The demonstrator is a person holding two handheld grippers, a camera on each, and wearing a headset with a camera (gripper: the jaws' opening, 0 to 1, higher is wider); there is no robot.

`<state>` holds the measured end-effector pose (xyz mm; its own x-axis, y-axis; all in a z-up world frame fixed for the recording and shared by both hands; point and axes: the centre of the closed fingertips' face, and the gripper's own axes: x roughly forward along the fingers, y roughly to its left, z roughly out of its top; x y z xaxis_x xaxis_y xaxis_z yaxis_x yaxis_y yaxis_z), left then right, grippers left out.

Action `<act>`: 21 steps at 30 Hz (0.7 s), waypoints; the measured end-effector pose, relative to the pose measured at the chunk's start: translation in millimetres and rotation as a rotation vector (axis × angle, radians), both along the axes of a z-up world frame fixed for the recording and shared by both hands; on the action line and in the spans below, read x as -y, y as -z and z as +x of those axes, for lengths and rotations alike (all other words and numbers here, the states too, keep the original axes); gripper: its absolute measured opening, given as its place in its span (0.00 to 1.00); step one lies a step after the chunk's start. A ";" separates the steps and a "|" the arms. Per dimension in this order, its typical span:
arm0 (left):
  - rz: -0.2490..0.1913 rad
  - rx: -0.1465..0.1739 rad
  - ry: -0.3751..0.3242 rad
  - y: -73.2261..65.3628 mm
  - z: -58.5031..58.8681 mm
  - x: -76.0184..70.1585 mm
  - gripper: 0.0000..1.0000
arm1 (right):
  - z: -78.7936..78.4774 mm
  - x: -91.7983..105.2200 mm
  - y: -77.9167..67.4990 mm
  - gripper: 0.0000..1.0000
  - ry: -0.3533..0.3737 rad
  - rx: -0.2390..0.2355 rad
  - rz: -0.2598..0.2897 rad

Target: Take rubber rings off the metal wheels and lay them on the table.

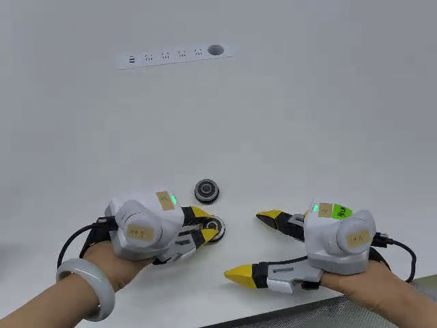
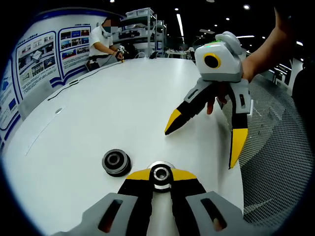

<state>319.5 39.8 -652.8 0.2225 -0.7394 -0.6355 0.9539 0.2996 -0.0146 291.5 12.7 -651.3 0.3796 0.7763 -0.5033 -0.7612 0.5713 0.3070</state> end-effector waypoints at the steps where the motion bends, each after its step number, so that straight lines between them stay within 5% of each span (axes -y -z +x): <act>1: 0.007 0.009 0.009 1.0 -0.3 0.1 0.15 | 0.3 -0.2 -0.2 0.77 0.001 -0.001 0.003; 21: 0.006 0.017 0.019 1.5 0.7 0.4 0.13 | 6.1 -9.6 -8.0 0.69 0.036 -0.080 0.094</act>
